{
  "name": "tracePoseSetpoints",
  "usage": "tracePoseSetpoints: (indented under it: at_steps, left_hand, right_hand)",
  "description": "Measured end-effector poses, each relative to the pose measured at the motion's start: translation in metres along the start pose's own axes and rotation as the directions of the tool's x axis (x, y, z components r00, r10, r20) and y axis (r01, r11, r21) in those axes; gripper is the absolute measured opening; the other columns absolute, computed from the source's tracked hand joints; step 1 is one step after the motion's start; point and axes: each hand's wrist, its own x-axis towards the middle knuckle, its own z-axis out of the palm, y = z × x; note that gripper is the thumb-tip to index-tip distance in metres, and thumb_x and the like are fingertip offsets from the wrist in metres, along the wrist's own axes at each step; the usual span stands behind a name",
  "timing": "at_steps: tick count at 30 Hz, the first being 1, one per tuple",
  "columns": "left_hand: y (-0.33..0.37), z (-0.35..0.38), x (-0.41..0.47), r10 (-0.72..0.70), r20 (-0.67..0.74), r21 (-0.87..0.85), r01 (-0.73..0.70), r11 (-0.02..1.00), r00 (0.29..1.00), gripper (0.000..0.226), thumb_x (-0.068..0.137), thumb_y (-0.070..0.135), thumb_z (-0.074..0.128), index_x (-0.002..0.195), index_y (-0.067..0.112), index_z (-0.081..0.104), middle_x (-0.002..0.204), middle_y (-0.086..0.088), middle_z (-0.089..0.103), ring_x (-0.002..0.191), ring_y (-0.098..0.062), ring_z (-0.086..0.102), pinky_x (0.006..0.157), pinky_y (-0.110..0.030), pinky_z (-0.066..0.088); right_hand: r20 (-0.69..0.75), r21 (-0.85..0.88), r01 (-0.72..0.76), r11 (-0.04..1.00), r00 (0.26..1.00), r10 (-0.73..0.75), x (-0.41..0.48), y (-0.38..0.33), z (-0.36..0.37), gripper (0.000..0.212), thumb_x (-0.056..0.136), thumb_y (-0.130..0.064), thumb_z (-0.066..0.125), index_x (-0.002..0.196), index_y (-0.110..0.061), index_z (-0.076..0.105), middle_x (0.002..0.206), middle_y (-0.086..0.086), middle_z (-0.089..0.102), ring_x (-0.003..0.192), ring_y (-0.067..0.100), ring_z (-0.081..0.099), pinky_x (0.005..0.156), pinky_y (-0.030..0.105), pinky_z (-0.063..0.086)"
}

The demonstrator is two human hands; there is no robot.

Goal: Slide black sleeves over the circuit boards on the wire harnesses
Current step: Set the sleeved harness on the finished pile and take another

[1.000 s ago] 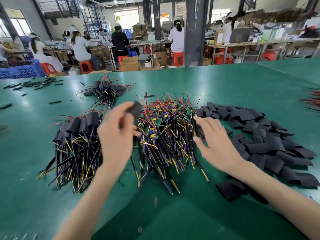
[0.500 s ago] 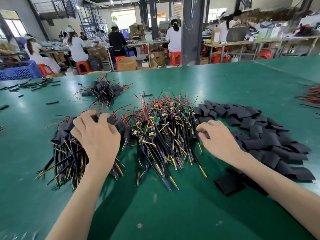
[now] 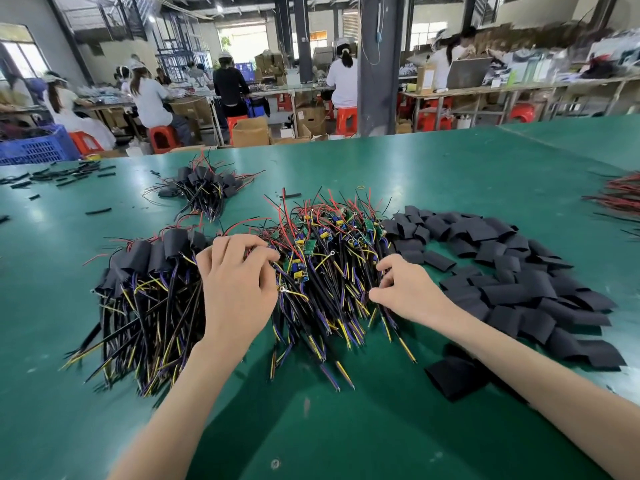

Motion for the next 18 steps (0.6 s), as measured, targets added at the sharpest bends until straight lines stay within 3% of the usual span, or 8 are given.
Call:
tracePoseSetpoints:
  at_steps: [4, 6, 8, 10, 13, 16, 18]
  left_hand:
    - [0.004, 0.000, 0.001, -0.008, 0.008, -0.031, 0.009, 0.999, 1.000, 0.021, 0.081, 0.012, 0.049, 0.078, 0.018, 0.069, 0.091, 0.003, 0.062, 0.088, -0.021, 0.049, 0.081, -0.032, 0.027]
    - [0.007, 0.000, 0.001, -0.006, 0.020, -0.042, 0.007, 0.999, 1.000, 0.022, 0.081, 0.013, 0.048, 0.078, 0.018, 0.069, 0.090, 0.003, 0.062, 0.087, -0.020, 0.049, 0.081, -0.030, 0.026]
    - [0.009, -0.001, 0.000, -0.018, 0.039, -0.058, 0.020, 0.998, 0.999, 0.023, 0.082, 0.013, 0.048, 0.077, 0.018, 0.069, 0.090, 0.004, 0.062, 0.087, -0.019, 0.049, 0.081, -0.028, 0.024]
    - [0.011, -0.001, 0.000, -0.050, 0.063, -0.078, 0.055, 0.995, 0.997, 0.023, 0.082, 0.013, 0.048, 0.078, 0.018, 0.069, 0.090, 0.004, 0.062, 0.087, -0.019, 0.049, 0.080, -0.027, 0.023]
    - [0.015, 0.000, -0.001, -0.118, 0.105, -0.116, 0.130, 0.985, 0.987, 0.022, 0.081, 0.007, 0.052, 0.080, 0.018, 0.070, 0.090, 0.004, 0.061, 0.088, -0.020, 0.049, 0.077, -0.027, 0.025]
    - [0.020, 0.001, -0.002, -0.151, 0.176, -0.229, 0.190, 0.955, 0.973, 0.023, 0.084, -0.004, 0.055, 0.086, 0.013, 0.070, 0.089, -0.001, 0.063, 0.085, -0.023, 0.051, 0.078, -0.032, 0.036]
    - [0.027, -0.001, -0.004, -0.227, 0.275, -0.386, 0.323, 0.864, 0.934, 0.022, 0.089, -0.003, 0.055, 0.092, 0.015, 0.068, 0.089, 0.000, 0.066, 0.082, -0.018, 0.056, 0.077, -0.028, 0.044]
  right_hand:
    - [-0.035, -0.083, -0.011, 0.996, 0.999, 0.008, 0.002, 0.001, 0.000, 0.037, 0.076, -0.039, 0.071, 0.086, -0.005, 0.061, 0.062, -0.001, 0.058, 0.058, 0.012, 0.051, 0.051, 0.020, 0.033]
    - [-0.026, -0.110, 0.007, 0.994, 1.000, -0.010, 0.003, -0.001, 0.000, 0.038, 0.076, -0.031, 0.068, 0.075, 0.006, 0.062, 0.052, 0.003, 0.047, 0.051, 0.016, 0.040, 0.046, 0.022, 0.028]
    - [-0.034, -0.097, -0.022, 0.995, 0.999, 0.019, 0.003, -0.002, -0.004, 0.031, 0.075, -0.024, 0.063, 0.060, 0.003, 0.060, 0.044, 0.002, 0.044, 0.043, 0.015, 0.037, 0.040, 0.020, 0.030]
    - [-0.039, 0.046, -0.084, 0.995, 0.996, 0.086, 0.003, 0.000, -0.010, 0.028, 0.076, -0.019, 0.059, 0.053, -0.002, 0.060, 0.039, -0.001, 0.052, 0.032, 0.012, 0.037, 0.036, 0.013, 0.033]
    - [-0.023, 0.339, -0.157, 0.927, 0.984, 0.175, 0.003, -0.001, -0.018, 0.017, 0.080, -0.012, 0.057, 0.065, -0.008, 0.063, 0.057, 0.001, 0.067, 0.031, 0.011, 0.037, 0.035, 0.013, 0.030]
    - [-0.015, 0.662, -0.113, 0.741, 0.986, 0.164, -0.001, -0.007, -0.022, 0.016, 0.084, -0.006, 0.058, 0.068, -0.010, 0.058, 0.057, 0.004, 0.062, 0.029, 0.010, 0.032, 0.036, 0.011, 0.022]
    - [0.016, 0.765, -0.060, 0.641, 0.997, 0.073, -0.007, -0.012, -0.025, 0.015, 0.084, -0.008, 0.060, 0.070, -0.013, 0.059, 0.058, 0.005, 0.060, 0.029, 0.009, 0.031, 0.040, 0.012, 0.019]
